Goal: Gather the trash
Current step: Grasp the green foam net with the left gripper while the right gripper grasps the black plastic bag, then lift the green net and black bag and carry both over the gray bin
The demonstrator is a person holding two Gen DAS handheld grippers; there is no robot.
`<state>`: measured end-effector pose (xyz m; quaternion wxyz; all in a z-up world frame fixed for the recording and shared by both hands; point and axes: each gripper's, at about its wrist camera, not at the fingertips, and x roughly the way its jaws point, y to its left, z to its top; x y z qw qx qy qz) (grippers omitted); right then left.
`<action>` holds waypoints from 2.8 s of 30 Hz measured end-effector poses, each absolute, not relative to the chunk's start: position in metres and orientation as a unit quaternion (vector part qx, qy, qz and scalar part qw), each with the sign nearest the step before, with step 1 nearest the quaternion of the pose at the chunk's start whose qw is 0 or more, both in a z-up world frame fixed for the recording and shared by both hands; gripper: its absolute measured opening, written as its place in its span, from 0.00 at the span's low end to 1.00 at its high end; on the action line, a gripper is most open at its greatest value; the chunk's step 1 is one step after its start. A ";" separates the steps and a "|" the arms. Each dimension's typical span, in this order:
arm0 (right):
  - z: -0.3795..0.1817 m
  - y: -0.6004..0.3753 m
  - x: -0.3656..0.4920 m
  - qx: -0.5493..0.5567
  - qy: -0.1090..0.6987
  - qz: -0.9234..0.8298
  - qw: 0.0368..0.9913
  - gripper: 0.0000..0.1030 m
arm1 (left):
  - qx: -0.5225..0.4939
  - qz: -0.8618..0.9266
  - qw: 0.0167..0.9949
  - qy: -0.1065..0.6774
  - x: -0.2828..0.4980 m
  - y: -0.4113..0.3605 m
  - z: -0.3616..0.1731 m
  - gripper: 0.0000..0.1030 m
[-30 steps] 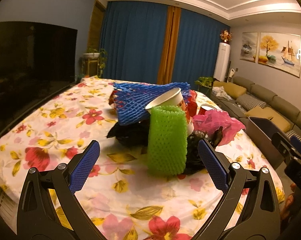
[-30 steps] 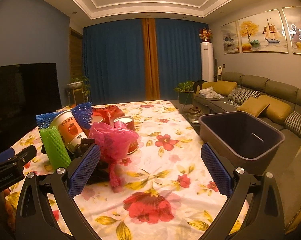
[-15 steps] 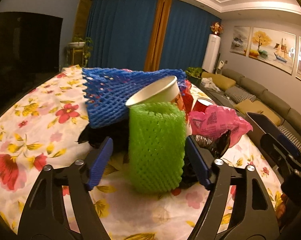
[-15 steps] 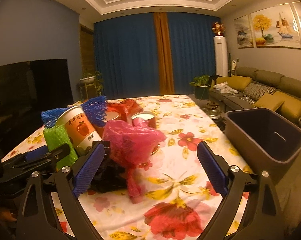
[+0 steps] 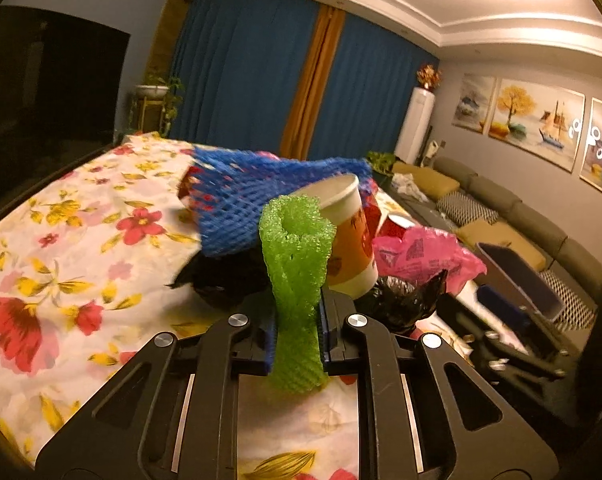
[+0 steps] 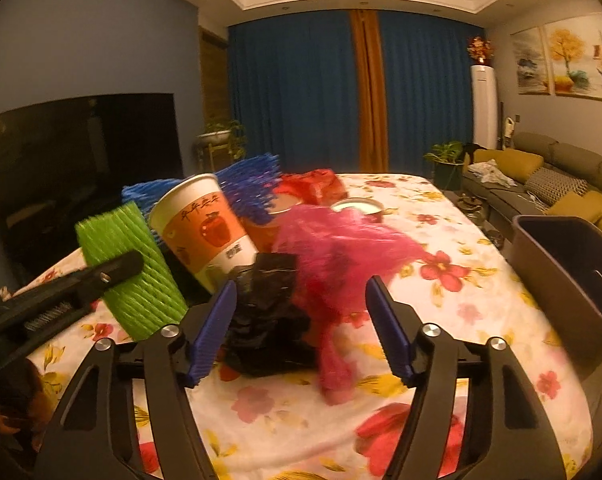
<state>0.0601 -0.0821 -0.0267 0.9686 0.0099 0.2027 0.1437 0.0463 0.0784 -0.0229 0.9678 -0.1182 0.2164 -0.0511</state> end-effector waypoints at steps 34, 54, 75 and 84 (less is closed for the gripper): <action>-0.003 -0.112 0.036 0.025 0.204 0.204 0.957 0.11 | -0.126 -0.047 0.967 0.216 0.033 0.078 -0.023 0.14; 0.039 -0.141 0.007 0.060 0.157 0.231 0.958 0.05 | -0.110 -0.059 0.973 0.193 0.017 0.066 -0.005 0.14; 0.081 -0.207 -0.020 0.068 0.092 0.171 0.979 0.05 | -0.069 -0.145 0.978 0.133 0.014 -0.001 0.048 0.14; 0.076 -0.252 -0.004 0.053 0.078 0.080 0.992 0.05 | -0.053 -0.199 0.969 0.138 0.044 -0.069 0.052 0.13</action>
